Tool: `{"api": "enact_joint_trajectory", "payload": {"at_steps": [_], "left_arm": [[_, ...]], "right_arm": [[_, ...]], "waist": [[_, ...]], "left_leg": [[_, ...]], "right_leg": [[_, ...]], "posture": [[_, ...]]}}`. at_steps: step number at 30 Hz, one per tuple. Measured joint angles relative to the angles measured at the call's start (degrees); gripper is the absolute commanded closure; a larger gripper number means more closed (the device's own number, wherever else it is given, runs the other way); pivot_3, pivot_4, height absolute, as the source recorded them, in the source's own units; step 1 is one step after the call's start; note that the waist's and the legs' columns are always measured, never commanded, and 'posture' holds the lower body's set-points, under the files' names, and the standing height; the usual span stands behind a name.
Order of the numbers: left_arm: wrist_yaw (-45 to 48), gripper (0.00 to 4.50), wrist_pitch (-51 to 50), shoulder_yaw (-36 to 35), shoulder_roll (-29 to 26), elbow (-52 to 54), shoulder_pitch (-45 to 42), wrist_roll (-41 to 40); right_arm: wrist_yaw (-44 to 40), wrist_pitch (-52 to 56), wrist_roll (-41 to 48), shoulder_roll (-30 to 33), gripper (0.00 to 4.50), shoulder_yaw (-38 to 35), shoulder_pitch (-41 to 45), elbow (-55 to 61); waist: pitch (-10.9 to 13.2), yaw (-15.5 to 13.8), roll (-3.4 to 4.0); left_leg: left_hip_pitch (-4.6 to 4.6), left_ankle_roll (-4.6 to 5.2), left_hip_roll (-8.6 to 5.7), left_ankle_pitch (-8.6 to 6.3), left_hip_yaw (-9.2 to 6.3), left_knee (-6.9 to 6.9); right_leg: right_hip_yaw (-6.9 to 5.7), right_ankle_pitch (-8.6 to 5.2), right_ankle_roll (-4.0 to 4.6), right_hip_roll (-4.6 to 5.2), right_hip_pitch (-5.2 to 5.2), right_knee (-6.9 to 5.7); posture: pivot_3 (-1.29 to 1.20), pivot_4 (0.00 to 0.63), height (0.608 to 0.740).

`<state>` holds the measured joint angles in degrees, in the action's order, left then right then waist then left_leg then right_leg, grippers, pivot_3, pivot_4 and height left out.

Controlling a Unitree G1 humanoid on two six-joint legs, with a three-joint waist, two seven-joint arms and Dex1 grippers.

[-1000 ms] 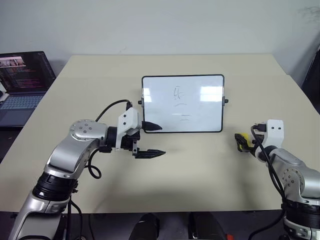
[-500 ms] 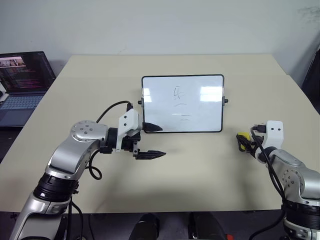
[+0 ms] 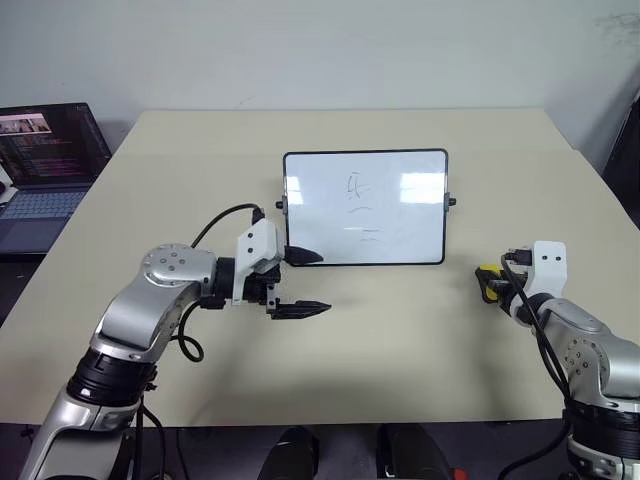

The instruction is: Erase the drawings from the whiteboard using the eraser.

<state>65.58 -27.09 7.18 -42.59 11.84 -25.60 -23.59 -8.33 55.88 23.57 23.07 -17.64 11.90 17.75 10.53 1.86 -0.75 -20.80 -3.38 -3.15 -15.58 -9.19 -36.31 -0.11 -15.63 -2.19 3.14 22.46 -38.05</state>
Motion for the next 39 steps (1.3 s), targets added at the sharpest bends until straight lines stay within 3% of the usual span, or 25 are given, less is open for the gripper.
{"api": "enact_joint_trajectory", "payload": {"at_steps": [7, 14, 22, 30, 39], "left_arm": [[-3.4, 0.0, -2.4, -1.0, -1.2, -0.3, -0.8, 1.0], [-11.5, 0.0, -3.6, -3.4, 0.1, -6.2, -6.3, 4.1], [-16.6, 0.0, -5.0, -3.8, 2.5, -9.5, -8.8, 6.2], [-16.3, 0.0, -6.4, -2.8, 2.7, -7.2, -8.0, 6.2], [-16.2, 0.0, -7.2, -2.3, 3.1, -5.7, -7.5, 6.2]], "right_arm": [[-7.3, -7.7, -0.7, 5.2, 3.39, 6.5, -0.9, 11.6], [-10.4, -16.1, -7.6, 5.6, 3.39, 19.4, 8.5, 11.2], [-9.4, -30.4, -19.3, -4.5, 3.4, 31.2, 25.5, -10.3], [-6.1, -48.2, -30.1, -7.9, 3.4, 33.3, 37.1, -34.0], [-5.2, -55.3, -32.6, -12.6, 3.4, 32.9, 42.9, -51.3]], "waist": [[0.0, 0.0, 0.0], [0.0, 0.1, 0.0], [0.0, 0.2, -0.02], [0.0, 0.4, -0.06], [0.0, 1.7, -0.06]], "left_leg": [[-0.01, 0.0, -0.01, 0.0, -0.03, -0.04], [0.0, -0.02, -0.08, 0.01, -0.03, -0.14], [-0.15, -0.25, -0.03, 0.13, 0.02, -0.17], [-0.74, -0.27, -0.05, 0.14, 0.39, -0.4], [-0.6, -0.24, -0.04, 0.14, 0.82, -0.62]], "right_leg": [[-0.04, 0.0, -0.01, -0.01, 0.01, -0.01], [-0.05, 0.0, -0.01, -0.03, 0.01, -0.05], [0.04, 0.02, 0.0, 0.02, 0.21, -0.05], [0.53, 0.02, 0.0, 0.02, 1.15, -0.59], [0.94, 0.1, -0.02, -0.06, 1.28, -1.04]], "posture": [[0.0, 0.15, 0.74], [0.0, 0.15, 0.74], [0.0, 0.15, 0.74], [0.0, 0.15, 0.74], [0.0, 0.15, 0.74]]}}
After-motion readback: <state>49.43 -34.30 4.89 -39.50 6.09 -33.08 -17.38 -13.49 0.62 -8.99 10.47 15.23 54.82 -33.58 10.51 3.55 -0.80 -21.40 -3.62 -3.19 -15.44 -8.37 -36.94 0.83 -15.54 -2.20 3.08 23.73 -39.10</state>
